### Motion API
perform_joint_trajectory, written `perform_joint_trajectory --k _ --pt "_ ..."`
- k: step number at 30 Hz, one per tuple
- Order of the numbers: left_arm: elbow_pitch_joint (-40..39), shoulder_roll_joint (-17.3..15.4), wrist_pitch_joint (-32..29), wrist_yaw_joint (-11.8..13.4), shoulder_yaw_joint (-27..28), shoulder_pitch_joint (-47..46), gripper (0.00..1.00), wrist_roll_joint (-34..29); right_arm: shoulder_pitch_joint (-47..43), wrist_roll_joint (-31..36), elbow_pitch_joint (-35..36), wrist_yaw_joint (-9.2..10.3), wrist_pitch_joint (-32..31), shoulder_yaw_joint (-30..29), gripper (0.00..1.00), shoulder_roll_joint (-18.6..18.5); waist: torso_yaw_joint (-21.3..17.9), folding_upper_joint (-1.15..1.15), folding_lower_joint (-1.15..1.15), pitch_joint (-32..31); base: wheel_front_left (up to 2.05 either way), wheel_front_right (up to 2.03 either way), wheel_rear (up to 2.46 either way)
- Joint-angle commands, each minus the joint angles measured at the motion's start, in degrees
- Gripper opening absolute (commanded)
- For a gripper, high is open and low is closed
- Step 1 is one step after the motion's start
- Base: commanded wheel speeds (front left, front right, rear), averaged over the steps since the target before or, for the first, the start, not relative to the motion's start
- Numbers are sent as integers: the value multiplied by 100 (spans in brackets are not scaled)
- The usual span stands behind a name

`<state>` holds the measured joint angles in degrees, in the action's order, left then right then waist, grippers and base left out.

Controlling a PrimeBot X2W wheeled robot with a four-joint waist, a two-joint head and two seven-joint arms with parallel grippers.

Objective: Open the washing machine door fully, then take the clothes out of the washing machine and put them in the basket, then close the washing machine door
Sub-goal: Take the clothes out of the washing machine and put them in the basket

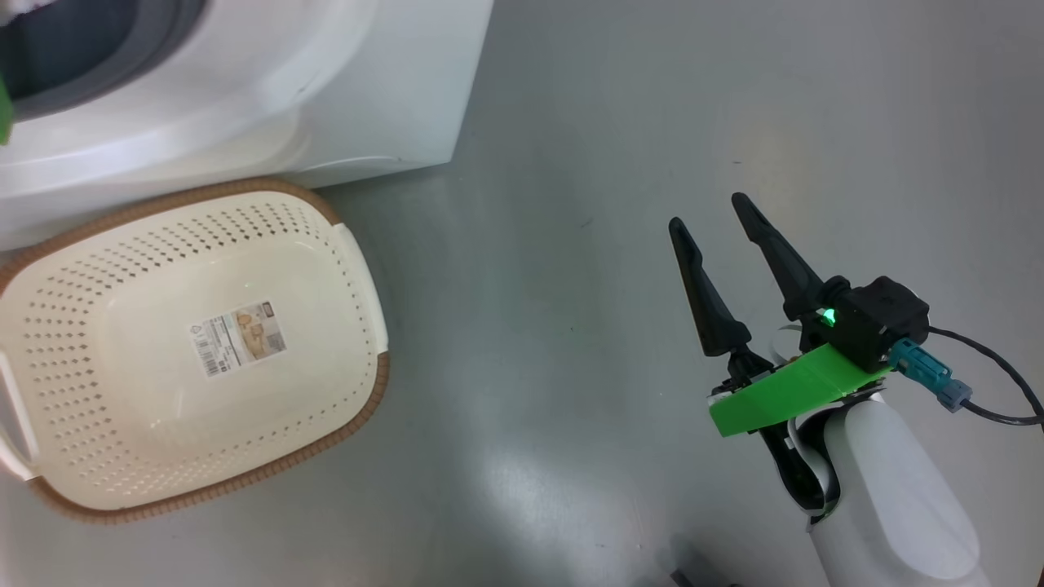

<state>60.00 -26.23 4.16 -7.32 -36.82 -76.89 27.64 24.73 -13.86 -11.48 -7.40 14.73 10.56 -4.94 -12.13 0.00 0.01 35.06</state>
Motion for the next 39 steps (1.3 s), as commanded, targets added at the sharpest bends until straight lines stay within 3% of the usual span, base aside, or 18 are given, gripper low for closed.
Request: perform_joint_trajectory --k 1,8,13,24,25,27,33,39 --pt "-43 -254 -49 -17 -105 -162 100 126 -27 -48 108 -9 27 145 100 69 -81 0 0 63 0 0 0" --pt "-130 -391 -231 -17 -769 -255 100 638 -31 -60 117 -9 27 157 100 114 -172 0 0 105 0 0 0" --pt "157 -570 -246 -17 -1085 -421 100 683 -12 -82 113 -9 27 222 100 142 -277 0 0 116 0 0 0" --pt "503 -621 -308 -17 -1699 -549 100 859 -20 -116 119 -9 27 261 100 174 -379 0 0 117 0 0 0" --pt "530 -620 -310 -17 -1732 -547 60 891 -19 -117 119 -9 27 261 100 176 -384 0 0 112 0 0 0" --pt "568 -617 -303 -17 -1796 -536 0 966 -21 -120 120 -9 27 263 100 179 -392 0 0 98 0 0 0" --pt "596 -580 -225 -17 -1959 -498 0 1207 -28 -117 131 -9 27 239 100 186 -370 0 0 52 0 0 0" --pt "552 -458 210 -17 -1757 -394 0 1760 -44 -110 120 -9 27 206 100 188 -282 0 0 -65 0 0 0"
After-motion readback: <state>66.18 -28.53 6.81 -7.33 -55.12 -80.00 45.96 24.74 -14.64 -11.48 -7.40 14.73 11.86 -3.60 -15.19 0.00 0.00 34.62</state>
